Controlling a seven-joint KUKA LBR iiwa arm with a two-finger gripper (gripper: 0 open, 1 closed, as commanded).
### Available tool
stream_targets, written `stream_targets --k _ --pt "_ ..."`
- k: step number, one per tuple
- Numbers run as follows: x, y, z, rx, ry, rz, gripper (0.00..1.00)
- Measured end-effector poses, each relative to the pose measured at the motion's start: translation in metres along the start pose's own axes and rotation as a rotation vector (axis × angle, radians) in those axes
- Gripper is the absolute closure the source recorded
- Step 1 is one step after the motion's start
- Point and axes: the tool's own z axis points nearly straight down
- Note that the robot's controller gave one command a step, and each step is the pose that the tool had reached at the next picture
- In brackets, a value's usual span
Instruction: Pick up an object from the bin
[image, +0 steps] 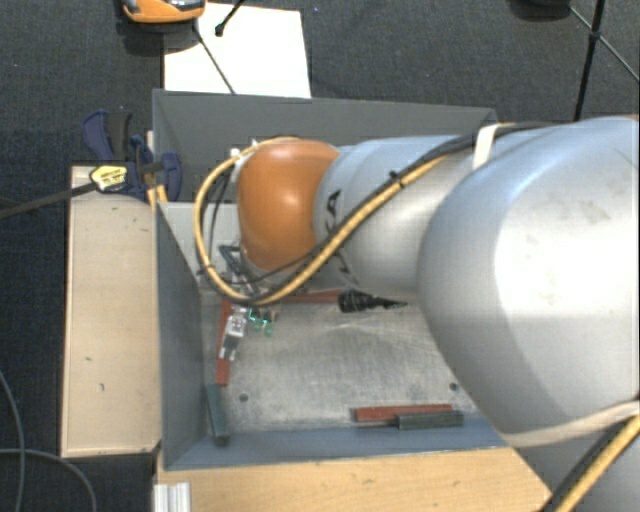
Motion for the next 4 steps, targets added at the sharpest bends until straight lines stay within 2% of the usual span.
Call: stream_targets --k 1,2,3,4 --pt "-0.024 0.005 0.033 -0.016 -0.031 -0.342 1.0" --pt "-0.024 0.005 0.033 -0.016 -0.031 -0.341 1.0" --pt "-0.026 -0.021 -0.005 0.001 0.003 -0.429 1.0" --pt "0.022 -0.001 -0.009 0.0 0.002 -0.341 0.0"
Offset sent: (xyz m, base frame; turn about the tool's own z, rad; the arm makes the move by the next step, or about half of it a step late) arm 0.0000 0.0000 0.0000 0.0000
